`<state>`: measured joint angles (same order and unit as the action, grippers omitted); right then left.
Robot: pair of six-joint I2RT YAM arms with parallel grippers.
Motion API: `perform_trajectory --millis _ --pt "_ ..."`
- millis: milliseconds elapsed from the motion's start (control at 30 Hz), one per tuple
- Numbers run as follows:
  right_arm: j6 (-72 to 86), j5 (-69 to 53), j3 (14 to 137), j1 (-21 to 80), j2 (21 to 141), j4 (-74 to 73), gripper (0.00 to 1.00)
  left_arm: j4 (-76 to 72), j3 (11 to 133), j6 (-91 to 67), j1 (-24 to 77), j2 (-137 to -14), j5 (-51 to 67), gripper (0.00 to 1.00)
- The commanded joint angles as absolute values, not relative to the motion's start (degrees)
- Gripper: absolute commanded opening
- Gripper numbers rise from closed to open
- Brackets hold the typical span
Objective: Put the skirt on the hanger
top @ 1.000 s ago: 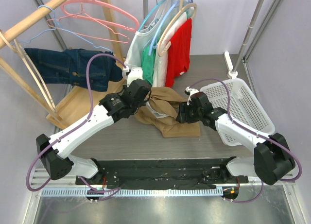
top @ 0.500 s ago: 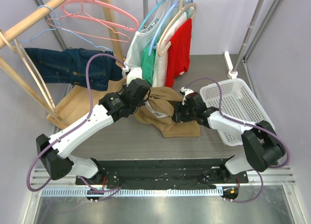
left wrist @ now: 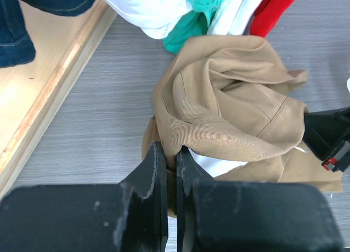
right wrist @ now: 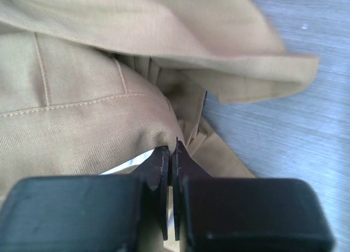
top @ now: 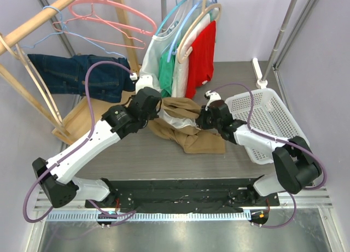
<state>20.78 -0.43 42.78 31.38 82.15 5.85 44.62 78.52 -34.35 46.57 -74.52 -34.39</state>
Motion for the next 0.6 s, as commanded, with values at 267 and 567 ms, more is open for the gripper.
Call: perform_trajectory --millis 267,567 --pt "16.35 2.54 73.8 31.55 70.67 -21.16 0.01 50.36 90.51 -30.24 43.86 -69.87 -38.23 0.0" --pt "13.62 1.24 100.18 31.38 71.28 -36.46 0.01 55.1 103.96 -23.39 43.24 -68.64 -38.85 0.0"
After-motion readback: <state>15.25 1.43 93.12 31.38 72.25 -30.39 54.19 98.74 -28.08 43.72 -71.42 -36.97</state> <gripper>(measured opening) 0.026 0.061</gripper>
